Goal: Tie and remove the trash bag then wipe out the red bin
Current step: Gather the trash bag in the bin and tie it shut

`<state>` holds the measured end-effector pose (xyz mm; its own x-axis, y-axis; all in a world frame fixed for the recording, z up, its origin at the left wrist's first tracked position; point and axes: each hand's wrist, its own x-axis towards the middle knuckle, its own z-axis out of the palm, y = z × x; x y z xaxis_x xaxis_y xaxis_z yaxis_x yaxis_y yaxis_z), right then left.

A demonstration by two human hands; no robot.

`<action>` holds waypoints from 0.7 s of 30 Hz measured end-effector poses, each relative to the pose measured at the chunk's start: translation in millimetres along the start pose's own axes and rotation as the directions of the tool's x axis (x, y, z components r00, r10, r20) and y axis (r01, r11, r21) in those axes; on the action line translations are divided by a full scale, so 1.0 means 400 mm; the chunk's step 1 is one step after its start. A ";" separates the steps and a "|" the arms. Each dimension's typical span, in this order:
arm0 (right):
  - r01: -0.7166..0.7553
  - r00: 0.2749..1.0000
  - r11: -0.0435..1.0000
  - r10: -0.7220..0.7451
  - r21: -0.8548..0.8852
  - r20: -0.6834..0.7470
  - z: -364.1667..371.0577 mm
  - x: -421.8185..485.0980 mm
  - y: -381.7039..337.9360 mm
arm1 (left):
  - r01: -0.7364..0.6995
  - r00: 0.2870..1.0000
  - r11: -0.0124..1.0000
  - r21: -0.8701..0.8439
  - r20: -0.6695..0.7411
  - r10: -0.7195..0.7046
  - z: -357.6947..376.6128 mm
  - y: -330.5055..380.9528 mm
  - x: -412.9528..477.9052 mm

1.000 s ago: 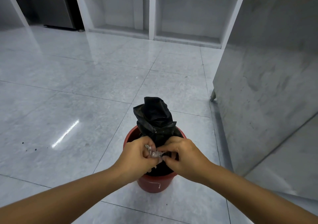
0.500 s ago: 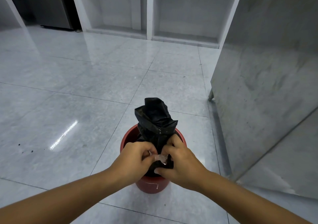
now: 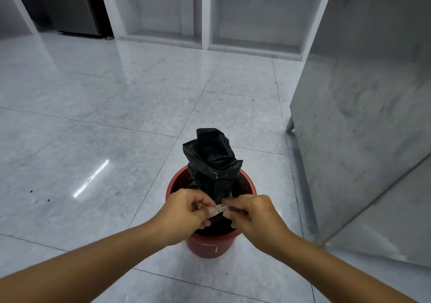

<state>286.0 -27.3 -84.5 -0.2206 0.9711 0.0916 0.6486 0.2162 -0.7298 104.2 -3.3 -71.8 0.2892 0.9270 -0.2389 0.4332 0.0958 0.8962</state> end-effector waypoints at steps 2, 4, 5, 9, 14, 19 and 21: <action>-0.040 0.999 0.996 0.039 0.085 0.008 0.002 -0.006 0.007 | 0.005 1.000 1.000 0.007 -0.003 -0.005 -0.004 -0.001 0.003; -0.058 0.998 0.985 0.056 0.166 0.017 0.001 -0.011 0.012 | 0.029 0.999 0.999 -0.013 -0.014 -0.030 -0.011 -0.005 0.006; -0.071 0.997 0.978 0.068 0.198 0.023 -0.003 -0.012 0.014 | 0.045 0.999 0.999 -0.026 -0.020 -0.046 -0.015 -0.009 0.008; -0.102 0.995 0.964 0.098 0.245 0.030 -0.025 -0.001 0.026 | 0.077 0.997 0.996 -0.032 -0.017 -0.078 -0.033 -0.017 0.018; -0.153 0.988 0.967 0.156 0.204 0.002 -0.041 0.030 0.047 | 0.106 0.989 0.993 -0.043 -0.101 -0.110 -0.065 -0.020 0.049; -0.230 0.965 0.961 0.245 0.155 -0.091 -0.088 0.049 0.098 | 0.161 0.971 0.985 -0.054 -0.171 -0.168 -0.137 -0.044 0.053; -0.240 0.960 0.961 0.257 0.138 -0.113 -0.092 0.062 0.101 | 0.159 0.969 0.985 -0.063 -0.179 -0.168 -0.149 -0.047 0.058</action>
<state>333.4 9.3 -86.8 0.0373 0.9991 -0.0225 0.5753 -0.0399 -0.8169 51.7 38.1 -71.7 0.0549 0.9475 -0.3150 0.4191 0.2644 0.8686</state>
